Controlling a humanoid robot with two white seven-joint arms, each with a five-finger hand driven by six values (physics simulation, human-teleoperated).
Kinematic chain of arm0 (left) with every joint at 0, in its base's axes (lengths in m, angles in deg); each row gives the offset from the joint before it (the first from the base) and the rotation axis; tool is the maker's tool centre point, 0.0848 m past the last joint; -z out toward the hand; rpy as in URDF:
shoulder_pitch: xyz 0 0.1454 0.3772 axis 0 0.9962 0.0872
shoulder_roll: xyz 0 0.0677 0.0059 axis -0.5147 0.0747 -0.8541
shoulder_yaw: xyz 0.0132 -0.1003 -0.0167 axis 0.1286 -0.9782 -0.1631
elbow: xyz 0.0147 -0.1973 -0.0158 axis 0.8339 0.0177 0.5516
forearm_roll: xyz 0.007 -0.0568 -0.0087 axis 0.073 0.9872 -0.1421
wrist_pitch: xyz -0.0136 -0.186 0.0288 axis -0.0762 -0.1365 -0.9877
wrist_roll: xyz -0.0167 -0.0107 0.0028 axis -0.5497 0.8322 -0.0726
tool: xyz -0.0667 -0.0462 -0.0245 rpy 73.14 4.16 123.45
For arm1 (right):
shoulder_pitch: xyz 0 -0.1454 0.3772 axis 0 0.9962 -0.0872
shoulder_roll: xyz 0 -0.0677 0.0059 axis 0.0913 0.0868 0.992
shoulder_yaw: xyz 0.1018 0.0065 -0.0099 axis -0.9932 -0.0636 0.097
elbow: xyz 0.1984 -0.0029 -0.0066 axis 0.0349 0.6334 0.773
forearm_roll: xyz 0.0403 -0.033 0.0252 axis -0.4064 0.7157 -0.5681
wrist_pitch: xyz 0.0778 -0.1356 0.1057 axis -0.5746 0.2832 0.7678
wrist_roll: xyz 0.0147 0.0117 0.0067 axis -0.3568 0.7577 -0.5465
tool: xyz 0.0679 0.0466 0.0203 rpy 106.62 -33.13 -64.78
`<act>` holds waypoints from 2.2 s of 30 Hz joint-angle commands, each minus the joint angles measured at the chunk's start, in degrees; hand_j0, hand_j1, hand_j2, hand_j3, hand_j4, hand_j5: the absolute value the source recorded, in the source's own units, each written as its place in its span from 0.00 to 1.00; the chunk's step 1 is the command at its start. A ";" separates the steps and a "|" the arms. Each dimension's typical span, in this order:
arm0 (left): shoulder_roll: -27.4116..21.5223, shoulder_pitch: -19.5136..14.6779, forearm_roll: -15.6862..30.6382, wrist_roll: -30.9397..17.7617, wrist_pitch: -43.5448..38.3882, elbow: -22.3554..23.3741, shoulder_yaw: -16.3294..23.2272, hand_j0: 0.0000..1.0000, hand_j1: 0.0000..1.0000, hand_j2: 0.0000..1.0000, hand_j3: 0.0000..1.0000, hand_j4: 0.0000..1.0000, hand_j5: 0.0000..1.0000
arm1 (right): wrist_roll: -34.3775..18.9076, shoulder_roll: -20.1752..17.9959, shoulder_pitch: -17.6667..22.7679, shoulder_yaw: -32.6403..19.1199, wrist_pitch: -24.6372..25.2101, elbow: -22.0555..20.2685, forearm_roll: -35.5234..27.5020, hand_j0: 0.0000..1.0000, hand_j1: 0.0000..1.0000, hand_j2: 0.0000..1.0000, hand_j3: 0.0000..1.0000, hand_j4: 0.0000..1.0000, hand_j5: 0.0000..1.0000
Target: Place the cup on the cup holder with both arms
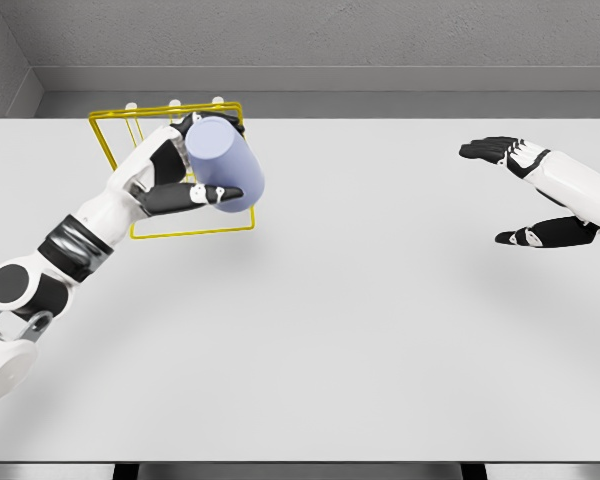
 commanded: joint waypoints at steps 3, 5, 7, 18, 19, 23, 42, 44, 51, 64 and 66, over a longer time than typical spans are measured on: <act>-0.44 -0.26 0.27 0.03 -0.09 0.58 -1.01 0.62 0.62 0.62 0.62 0.62 0.62 | 0.03 -0.05 0.00 0.00 0.17 0.01 -0.45 1.00 1.00 1.00 1.00 1.00 1.00; -0.62 -0.26 0.27 0.03 -0.09 0.84 -1.36 0.62 0.62 0.62 0.62 0.62 0.62 | 0.03 -0.05 0.00 0.00 0.17 0.01 -0.45 1.00 1.00 1.00 1.00 1.00 1.00; -0.88 -0.26 0.27 0.03 -0.09 0.93 -1.80 0.62 0.62 0.62 0.62 0.62 0.62 | 0.03 -0.05 0.00 0.00 0.17 0.01 -0.45 1.00 1.00 1.00 1.00 1.00 1.00; -0.88 -1.76 0.27 0.03 -0.09 3.66 -2.59 0.62 0.62 0.62 0.62 0.62 0.62 | 0.03 -0.05 0.00 0.00 0.17 0.01 -0.45 1.00 1.00 1.00 1.00 1.00 1.00; -0.79 -2.02 0.27 0.03 -0.09 3.92 -2.59 0.62 0.62 0.62 0.62 0.62 0.62 | 0.03 -0.05 0.00 0.00 0.17 0.01 -0.45 1.00 1.00 1.00 1.00 1.00 1.00; -0.44 -2.20 0.19 0.03 -0.18 4.80 -2.33 0.62 0.62 0.62 0.62 0.62 0.62 | 0.03 -0.05 0.00 0.00 0.17 0.01 -0.45 1.00 1.00 1.00 1.00 1.00 1.00; 1.67 -3.96 -0.43 -0.23 -0.09 7.17 -1.19 0.88 0.88 0.88 0.88 0.88 0.88 | 0.03 -0.05 0.00 0.00 0.17 0.01 -0.45 1.00 1.00 1.00 1.00 1.00 1.00; 1.67 -3.96 -0.43 -0.23 -0.18 7.08 -1.19 0.89 0.89 0.89 0.89 0.89 0.89 | 0.03 -0.05 0.00 0.00 0.17 0.01 -0.45 1.00 1.00 1.00 1.00 1.00 1.00; 1.67 -4.04 -0.25 -0.15 -0.18 6.73 -1.19 0.80 0.80 0.80 0.80 0.80 0.80 | 0.03 -0.05 0.00 0.00 0.17 0.01 -0.45 1.00 1.00 1.00 1.00 1.00 1.00; 0.88 -3.87 -0.17 -0.15 0.00 3.39 -0.83 0.79 0.79 0.79 0.79 0.79 0.79 | 0.03 -0.05 0.00 0.00 0.17 0.01 -0.45 1.00 1.00 1.00 1.00 1.00 1.00; -0.61 -3.52 -0.17 -0.15 0.17 1.73 -0.92 0.80 0.80 0.80 0.80 0.80 0.80 | 0.03 -0.05 0.00 0.00 0.17 0.01 -0.45 1.00 1.00 1.00 1.00 1.00 1.00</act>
